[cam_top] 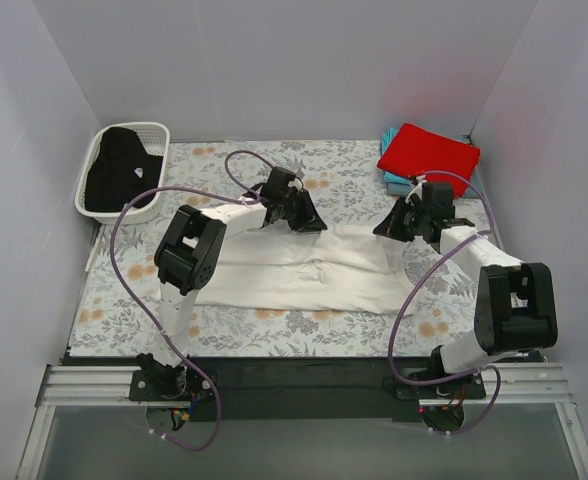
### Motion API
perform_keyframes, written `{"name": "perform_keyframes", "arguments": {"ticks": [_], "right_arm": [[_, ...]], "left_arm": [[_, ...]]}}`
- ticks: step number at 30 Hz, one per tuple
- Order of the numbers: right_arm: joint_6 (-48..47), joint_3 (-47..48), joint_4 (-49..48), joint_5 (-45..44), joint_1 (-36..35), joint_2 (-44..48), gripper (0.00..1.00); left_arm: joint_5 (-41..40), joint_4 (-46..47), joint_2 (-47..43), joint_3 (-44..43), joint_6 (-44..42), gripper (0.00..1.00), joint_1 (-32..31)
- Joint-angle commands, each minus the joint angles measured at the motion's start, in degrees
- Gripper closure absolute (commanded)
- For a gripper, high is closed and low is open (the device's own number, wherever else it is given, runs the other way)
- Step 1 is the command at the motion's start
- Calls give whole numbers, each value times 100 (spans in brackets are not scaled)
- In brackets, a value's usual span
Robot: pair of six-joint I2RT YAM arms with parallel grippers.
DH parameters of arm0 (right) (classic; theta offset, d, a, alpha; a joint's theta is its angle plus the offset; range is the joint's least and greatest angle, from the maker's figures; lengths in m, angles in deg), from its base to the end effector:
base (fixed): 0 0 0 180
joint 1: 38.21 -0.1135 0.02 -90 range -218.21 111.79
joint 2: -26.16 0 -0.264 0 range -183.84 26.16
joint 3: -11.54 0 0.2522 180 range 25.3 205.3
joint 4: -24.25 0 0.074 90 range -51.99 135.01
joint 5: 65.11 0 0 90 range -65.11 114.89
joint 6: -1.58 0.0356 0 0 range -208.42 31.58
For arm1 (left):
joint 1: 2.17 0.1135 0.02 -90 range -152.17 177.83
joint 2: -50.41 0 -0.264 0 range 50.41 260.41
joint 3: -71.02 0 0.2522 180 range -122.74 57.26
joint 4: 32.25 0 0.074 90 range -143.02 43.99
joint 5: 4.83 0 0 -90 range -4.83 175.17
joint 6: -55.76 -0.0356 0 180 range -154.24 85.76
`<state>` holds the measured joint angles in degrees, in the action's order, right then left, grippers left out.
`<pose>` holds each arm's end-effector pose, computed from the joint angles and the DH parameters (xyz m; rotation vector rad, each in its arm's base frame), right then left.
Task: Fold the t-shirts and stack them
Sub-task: Fold the tshirt
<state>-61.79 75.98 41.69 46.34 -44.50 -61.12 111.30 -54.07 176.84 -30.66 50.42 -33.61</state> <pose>0.3183 0.0482 0.2100 0.2084 2.3106 0.7232 0.4002 -0.2630 0.1434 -1.0303 2.6386 -1.2995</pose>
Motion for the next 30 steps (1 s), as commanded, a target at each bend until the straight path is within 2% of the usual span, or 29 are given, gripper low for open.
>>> {"name": "perform_keyframes", "arguments": {"ticks": [1, 9, 23, 27, 30], "right_arm": [[-62, -163, -157, 96, 4, 361, 96], [-70, -611, -131, 149, 4, 932, 96], [70, -1788, 194, 175, -259, 2425, 95], [202, -2254, 264, 96, -470, 2883, 92], [228, -2482, 387, -18, -540, 3191, 90]], "left_arm": [[41, 330, -909, 310, 24, 90, -29], [261, 726, -1498, 1039, 59, 91, -73], [481, 1315, -2711, 3016, 59, 90, -380], [489, 1447, -2940, 3464, 24, 88, -459], [525, 1579, -3054, 3746, 33, 83, -530]]}}
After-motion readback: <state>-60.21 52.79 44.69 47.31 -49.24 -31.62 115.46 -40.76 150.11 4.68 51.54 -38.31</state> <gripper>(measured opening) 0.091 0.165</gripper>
